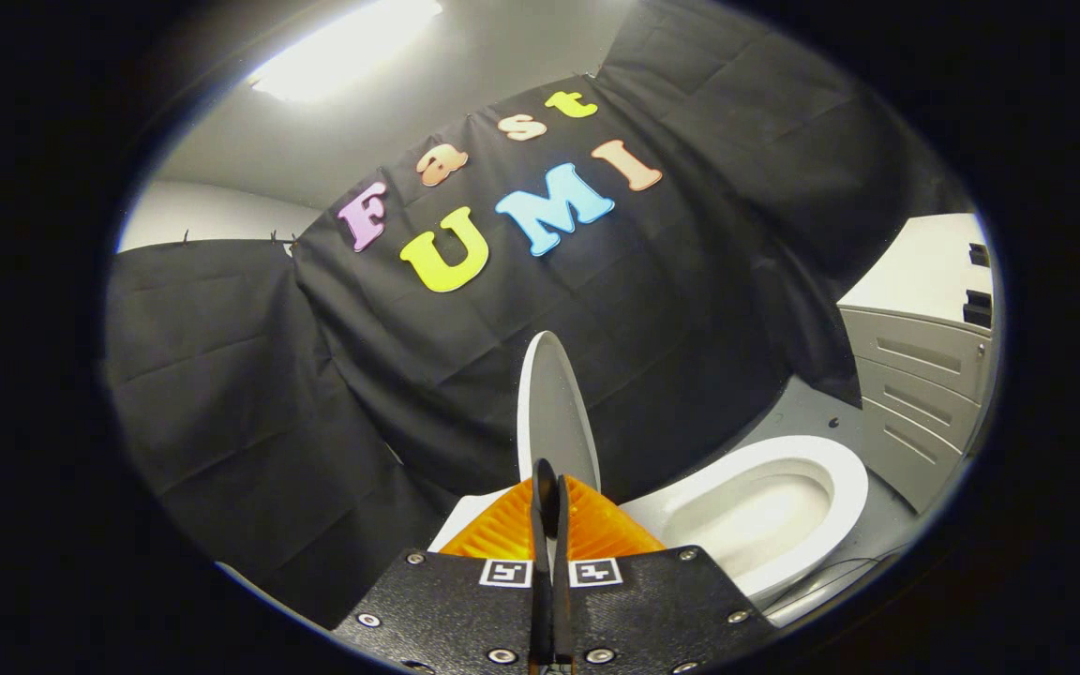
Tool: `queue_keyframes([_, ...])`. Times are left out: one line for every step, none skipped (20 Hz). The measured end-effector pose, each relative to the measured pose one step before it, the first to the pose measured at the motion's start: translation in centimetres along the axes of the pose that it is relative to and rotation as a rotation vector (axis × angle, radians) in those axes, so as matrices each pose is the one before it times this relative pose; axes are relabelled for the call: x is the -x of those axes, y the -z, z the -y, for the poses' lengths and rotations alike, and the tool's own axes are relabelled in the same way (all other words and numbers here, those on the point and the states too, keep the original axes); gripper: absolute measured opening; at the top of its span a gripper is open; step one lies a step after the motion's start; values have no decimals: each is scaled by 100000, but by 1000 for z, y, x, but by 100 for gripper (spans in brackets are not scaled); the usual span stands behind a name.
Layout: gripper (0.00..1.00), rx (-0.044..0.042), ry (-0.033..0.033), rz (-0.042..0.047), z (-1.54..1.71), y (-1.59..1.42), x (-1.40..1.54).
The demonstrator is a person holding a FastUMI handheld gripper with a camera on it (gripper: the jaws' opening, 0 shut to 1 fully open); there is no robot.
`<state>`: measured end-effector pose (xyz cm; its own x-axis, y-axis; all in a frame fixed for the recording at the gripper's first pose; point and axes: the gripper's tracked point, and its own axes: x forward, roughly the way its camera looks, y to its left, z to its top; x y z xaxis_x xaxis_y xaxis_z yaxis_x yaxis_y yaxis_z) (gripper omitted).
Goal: Open the toilet lid.
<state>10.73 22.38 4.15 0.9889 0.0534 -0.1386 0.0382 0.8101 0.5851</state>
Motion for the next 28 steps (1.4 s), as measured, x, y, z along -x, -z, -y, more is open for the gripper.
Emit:
queue_keyframes([0, 771, -784, 54, -676, 94, -55])
queue_keyframes([0, 1324, -927, -149, -705, 222, -185])
queue_keyframes([0, 1377, -1029, -198, -886, 126, -164])
queue_keyframes([0, 1059, -943, 37, -658, 173, -131])
queue_keyframes([0, 1027, -1001, -152, -729, 232, -22])
queue_keyframes([0, 1153, -1098, -63, -707, 254, -24])
queue_keyframes([0, 990, -991, -75, -763, 167, -214])
queue_keyframes([0, 774, -936, -382, -559, 267, -240])
queue_keyframes([0, 844, -1003, -526, -886, 235, -277])
queue_keyframes([0, 817, -932, -452, -631, 338, -159])
queue_keyframes([0, 899, -976, -492, -833, 298, -291])
queue_keyframes([0, 1345, -1233, -425, -821, 420, -192])
queue_keyframes([0, 1577, -1461, -17, -831, 303, -266])
queue_keyframes([0, 1268, -1712, -178, -888, 376, -260])
queue_keyframes([0, 560, -1721, -544, -940, 390, -289])
queue_keyframes([0, 614, -1364, -997, -765, 614, -198])
queue_keyframes([0, 1643, -760, -519, -617, 255, -357])
queue_keyframes([0, 2230, -391, -783, -526, 241, -142])
queue_keyframes([0, 1654, -289, -1078, -594, 191, -393])
queue_keyframes([0, 857, -421, -797, -449, 248, -507])
queue_keyframes([0, 345, -581, -730, -490, 165, -442])
queue_keyframes([0, 260, -818, -487, -536, 277, -315])
queue_keyframes([0, 1180, -712, -157, -468, 232, -246])
queue_keyframes([0, 1661, -229, 234, -382, 197, -94])
queue_keyframes([0, 1627, 29, -6, -306, 100, -133])
queue_keyframes([0, 883, 146, 195, -497, 335, -38])
queue_keyframes([0, 579, 48, 99, -255, 212, -51])
queue_keyframes([0, 62, -65, -58, -334, 339, -69])
